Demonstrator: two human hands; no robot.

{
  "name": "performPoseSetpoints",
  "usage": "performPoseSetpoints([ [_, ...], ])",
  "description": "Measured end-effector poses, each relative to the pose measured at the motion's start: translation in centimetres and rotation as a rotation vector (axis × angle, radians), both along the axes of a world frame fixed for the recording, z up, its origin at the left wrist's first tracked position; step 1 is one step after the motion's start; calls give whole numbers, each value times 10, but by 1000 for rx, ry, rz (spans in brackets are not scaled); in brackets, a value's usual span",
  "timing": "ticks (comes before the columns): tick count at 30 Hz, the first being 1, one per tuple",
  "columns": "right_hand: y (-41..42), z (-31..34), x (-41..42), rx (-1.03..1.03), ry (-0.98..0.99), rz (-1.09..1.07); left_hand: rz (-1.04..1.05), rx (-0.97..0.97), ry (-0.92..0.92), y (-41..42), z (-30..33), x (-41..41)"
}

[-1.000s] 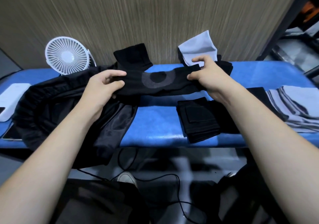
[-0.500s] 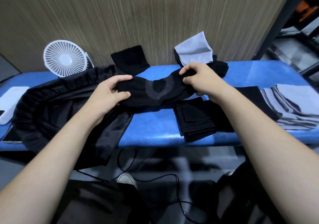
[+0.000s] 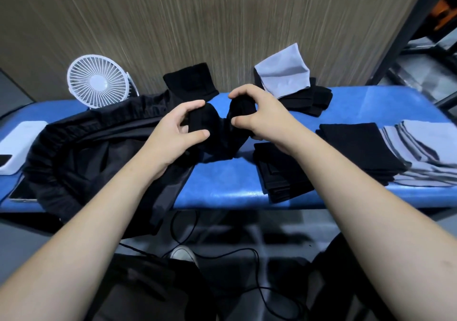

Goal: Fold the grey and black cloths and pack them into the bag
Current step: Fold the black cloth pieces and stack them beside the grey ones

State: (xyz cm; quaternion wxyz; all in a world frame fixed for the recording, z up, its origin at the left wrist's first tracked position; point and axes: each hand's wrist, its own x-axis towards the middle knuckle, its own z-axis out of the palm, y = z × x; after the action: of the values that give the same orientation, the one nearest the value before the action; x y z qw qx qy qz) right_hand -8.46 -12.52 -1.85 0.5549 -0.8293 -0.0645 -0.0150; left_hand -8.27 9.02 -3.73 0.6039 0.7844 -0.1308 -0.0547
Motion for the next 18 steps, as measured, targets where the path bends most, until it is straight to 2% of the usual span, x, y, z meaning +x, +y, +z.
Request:
performPoseSetpoints([
  [11,33,-4,-1,4,-34,134,-36,4,-28,-4,4,-3],
  [15,35,-3,-2,136,93,168,19,-57,36,1,3,0],
  [18,39,-5,-2,126,114,199,58,-78,64,3,1,1],
])
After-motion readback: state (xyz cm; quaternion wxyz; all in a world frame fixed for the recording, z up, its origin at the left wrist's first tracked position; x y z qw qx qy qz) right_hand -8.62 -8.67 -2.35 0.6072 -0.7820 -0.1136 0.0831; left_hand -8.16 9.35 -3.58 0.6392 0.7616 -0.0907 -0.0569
